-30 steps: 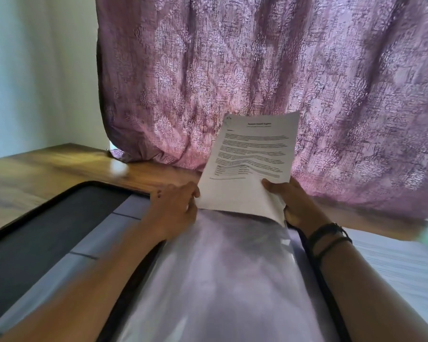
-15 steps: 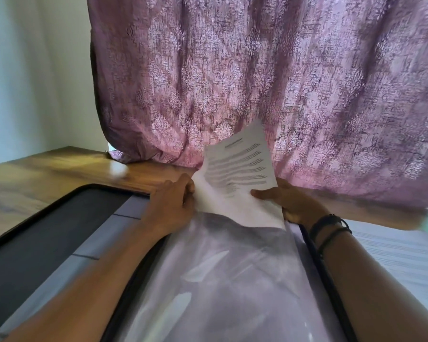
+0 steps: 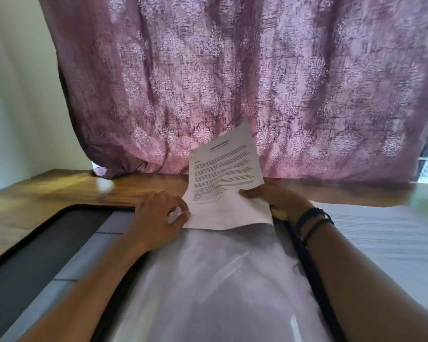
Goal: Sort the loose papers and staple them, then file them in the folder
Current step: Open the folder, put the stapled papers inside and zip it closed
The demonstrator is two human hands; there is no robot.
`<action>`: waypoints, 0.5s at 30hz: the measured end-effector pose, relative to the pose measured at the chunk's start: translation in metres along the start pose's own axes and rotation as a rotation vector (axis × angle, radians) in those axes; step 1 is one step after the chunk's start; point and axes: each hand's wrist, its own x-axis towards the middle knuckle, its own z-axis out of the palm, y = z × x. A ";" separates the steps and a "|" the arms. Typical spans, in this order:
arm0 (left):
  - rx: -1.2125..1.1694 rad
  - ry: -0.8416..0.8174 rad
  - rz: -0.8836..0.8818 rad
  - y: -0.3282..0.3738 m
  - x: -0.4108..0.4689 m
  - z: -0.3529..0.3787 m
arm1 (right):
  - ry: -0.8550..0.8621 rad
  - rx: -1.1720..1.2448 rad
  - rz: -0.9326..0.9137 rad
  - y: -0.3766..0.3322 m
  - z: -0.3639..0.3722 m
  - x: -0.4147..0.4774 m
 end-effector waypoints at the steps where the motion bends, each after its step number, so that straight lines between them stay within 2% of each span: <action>1: -0.008 0.011 -0.002 0.001 -0.001 0.000 | 0.000 0.011 0.013 0.002 0.000 0.001; 3: -0.029 -0.004 -0.020 0.002 0.002 0.001 | 0.011 0.021 0.038 0.003 -0.001 0.003; 9: -0.149 -0.201 -0.057 0.032 0.027 0.006 | 0.106 0.021 0.051 0.005 0.001 0.009; 15: -0.234 -0.050 0.092 0.043 0.019 0.022 | 0.289 0.104 0.045 0.007 0.000 0.015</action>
